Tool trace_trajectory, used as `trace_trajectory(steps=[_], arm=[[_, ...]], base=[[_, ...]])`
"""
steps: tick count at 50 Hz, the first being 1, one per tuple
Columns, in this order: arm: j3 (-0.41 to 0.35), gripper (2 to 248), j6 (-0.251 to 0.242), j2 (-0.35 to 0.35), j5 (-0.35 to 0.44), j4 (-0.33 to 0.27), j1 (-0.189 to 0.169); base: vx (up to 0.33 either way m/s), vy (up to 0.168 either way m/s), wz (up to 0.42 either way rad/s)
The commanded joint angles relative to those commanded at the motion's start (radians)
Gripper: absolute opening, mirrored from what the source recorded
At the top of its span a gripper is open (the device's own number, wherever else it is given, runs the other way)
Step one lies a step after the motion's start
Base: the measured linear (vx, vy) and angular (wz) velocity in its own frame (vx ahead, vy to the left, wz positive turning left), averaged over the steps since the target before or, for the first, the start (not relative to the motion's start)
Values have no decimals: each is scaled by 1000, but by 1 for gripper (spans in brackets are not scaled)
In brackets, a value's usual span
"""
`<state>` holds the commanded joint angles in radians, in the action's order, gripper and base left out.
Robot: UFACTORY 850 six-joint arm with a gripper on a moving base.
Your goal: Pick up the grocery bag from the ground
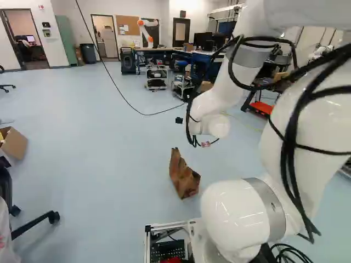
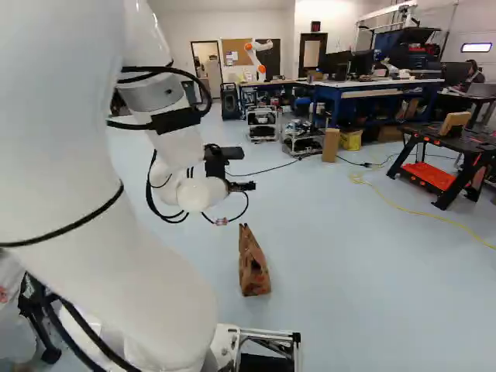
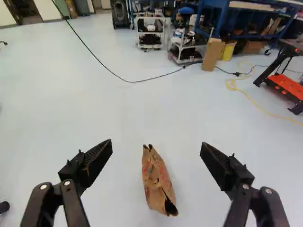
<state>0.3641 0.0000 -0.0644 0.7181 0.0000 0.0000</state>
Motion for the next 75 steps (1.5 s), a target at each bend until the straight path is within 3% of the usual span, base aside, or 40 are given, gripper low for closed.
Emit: trace_trajectory(steps=[31,75], arm=[[298,247,0,-397,-296,0,0],[708,247,0,-846,-684,0,0]], base=[[0,0,0],[0,0,0]])
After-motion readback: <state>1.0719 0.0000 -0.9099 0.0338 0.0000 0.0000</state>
